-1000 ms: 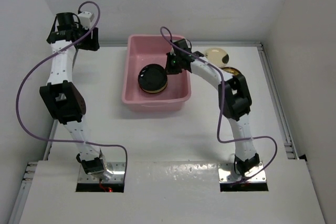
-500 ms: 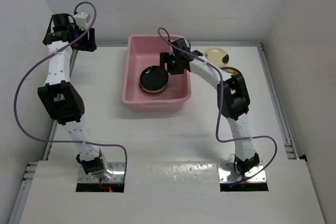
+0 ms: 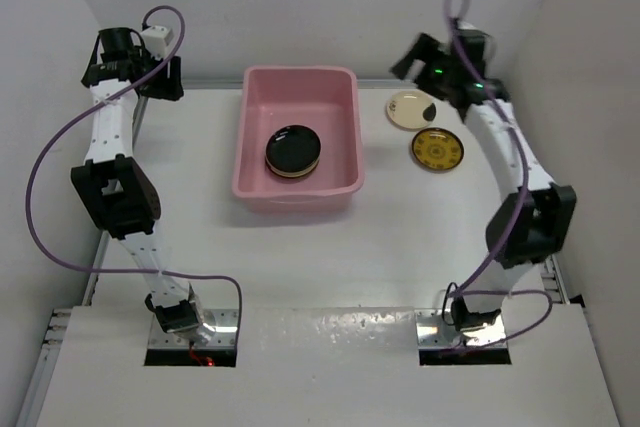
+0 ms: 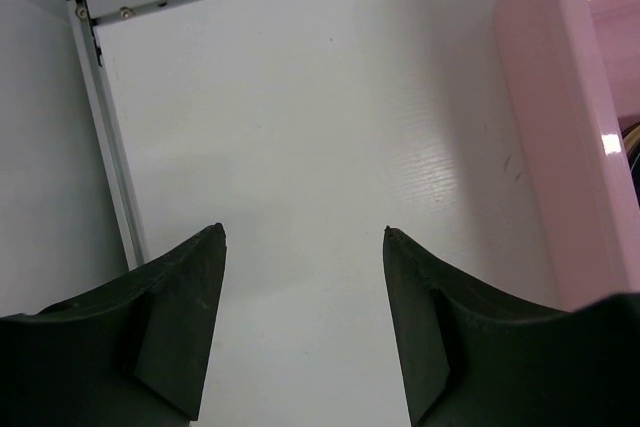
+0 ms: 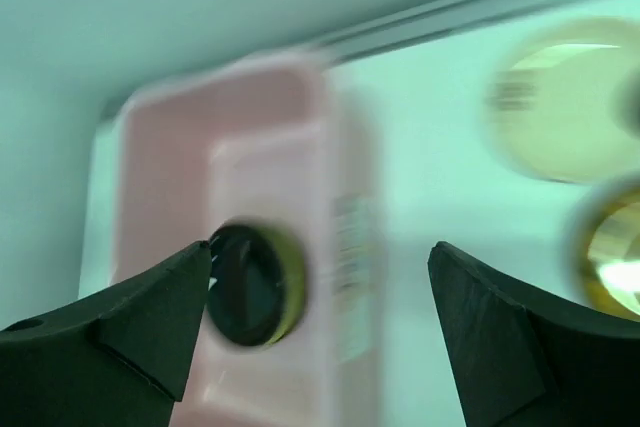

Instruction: Place the plates into the plastic bin on the countertop

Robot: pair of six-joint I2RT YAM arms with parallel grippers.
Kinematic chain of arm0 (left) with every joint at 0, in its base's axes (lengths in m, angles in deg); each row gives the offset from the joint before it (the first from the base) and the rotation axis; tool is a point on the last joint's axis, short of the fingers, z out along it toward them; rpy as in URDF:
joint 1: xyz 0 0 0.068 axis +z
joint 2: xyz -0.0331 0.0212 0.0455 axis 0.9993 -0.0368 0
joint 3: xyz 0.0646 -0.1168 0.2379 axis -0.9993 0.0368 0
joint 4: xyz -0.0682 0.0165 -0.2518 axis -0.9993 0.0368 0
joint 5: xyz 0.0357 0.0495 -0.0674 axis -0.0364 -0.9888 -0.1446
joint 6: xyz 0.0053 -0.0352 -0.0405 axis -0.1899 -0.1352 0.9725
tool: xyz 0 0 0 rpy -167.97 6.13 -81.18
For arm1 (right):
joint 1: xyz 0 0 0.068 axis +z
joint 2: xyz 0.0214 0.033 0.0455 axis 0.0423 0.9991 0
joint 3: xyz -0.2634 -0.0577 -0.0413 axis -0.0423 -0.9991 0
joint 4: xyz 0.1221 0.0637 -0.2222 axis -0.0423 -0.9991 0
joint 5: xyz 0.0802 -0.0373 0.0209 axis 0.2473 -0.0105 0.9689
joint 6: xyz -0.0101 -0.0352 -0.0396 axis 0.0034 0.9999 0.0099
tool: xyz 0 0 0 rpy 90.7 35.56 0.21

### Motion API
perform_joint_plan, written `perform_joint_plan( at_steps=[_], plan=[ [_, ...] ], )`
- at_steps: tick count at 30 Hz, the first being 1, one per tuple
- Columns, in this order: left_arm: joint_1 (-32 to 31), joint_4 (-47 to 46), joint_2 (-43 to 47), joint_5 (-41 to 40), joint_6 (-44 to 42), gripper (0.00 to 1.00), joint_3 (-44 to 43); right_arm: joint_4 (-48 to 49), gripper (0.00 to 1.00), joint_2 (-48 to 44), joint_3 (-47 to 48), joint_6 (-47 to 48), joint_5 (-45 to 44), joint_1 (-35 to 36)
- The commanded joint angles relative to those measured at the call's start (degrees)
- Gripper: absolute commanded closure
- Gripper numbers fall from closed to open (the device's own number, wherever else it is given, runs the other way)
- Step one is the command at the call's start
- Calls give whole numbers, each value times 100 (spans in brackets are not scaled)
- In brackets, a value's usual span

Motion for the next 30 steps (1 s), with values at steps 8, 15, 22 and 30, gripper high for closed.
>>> perform_joint_plan(
  at_steps=[8, 15, 22, 30],
  plan=[
    [-118, 34, 530, -167, -88, 33, 423, 297, 39, -205, -2873, -1558, -13, -2599],
    [-171, 271, 583, -334, -351, 33, 239, 1579, 41, 348, -3551, -1918, 197, -2961],
    [-171, 271, 583, -334, -299, 32, 414, 1730, 47, 1447, -3165, -2419, 137, -2856],
    [-171, 271, 583, -343, -175, 32, 485, 1783, 100, 1519, -3366, -2702, 251, -3014]
  ],
)
